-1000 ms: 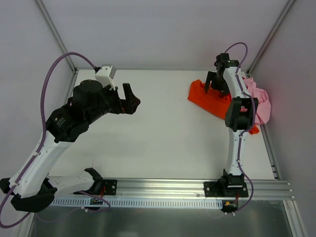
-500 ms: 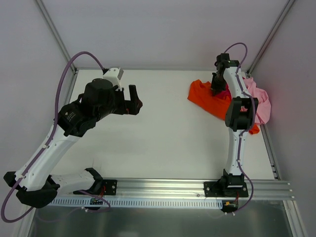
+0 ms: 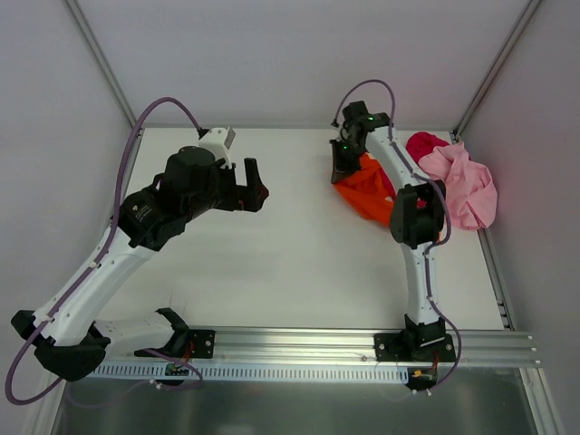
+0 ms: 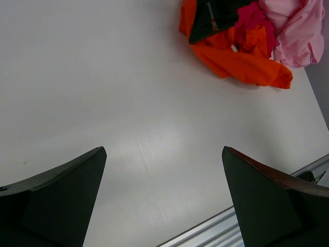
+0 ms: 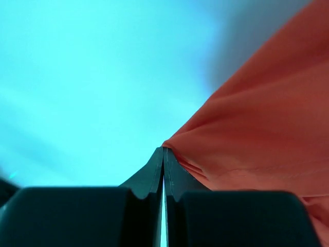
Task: Fold and stack the t-shirts
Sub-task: Grab crumpled tshirt from the corner of the board with the right arm, then move the tshirt to the center of the board
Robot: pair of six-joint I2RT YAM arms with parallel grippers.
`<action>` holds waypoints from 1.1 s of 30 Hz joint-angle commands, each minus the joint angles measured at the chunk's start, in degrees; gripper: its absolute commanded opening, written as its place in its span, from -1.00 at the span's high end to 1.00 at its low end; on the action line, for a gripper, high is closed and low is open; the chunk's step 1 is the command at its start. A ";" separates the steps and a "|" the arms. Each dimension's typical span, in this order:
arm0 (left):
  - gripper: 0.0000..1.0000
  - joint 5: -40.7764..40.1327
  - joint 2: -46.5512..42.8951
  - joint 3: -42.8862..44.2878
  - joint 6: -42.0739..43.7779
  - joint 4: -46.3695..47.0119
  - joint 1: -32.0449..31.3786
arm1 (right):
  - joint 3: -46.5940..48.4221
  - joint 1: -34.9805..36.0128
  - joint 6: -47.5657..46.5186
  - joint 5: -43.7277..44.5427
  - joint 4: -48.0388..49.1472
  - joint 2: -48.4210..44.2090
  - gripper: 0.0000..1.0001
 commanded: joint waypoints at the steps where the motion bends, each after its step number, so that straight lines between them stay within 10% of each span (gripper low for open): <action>1: -0.98 2.05 -0.38 -1.15 1.05 5.31 0.37 | 5.62 6.79 -1.80 -7.90 -2.23 -8.49 0.98; 15: -0.96 3.81 -0.37 -2.65 1.41 9.53 0.46 | 4.84 16.55 -1.18 -13.54 -3.38 -12.10 0.95; 16: -0.96 3.98 -0.46 -2.65 1.49 9.53 0.37 | 5.01 16.73 -1.36 -12.92 -4.25 -11.92 0.65; 17: -0.96 3.98 -0.46 -2.91 1.49 9.53 0.46 | 4.15 16.82 -2.49 -12.57 -4.43 -12.27 -0.35; 19: -0.96 3.98 -0.46 -3.18 1.41 9.79 0.37 | 2.13 16.91 -3.55 -8.64 -3.12 -15.15 -0.91; 33: -0.97 7.50 14.55 -4.50 0.00 15.15 0.55 | -4.73 11.39 -1.01 25.82 -7.24 -22.98 -0.99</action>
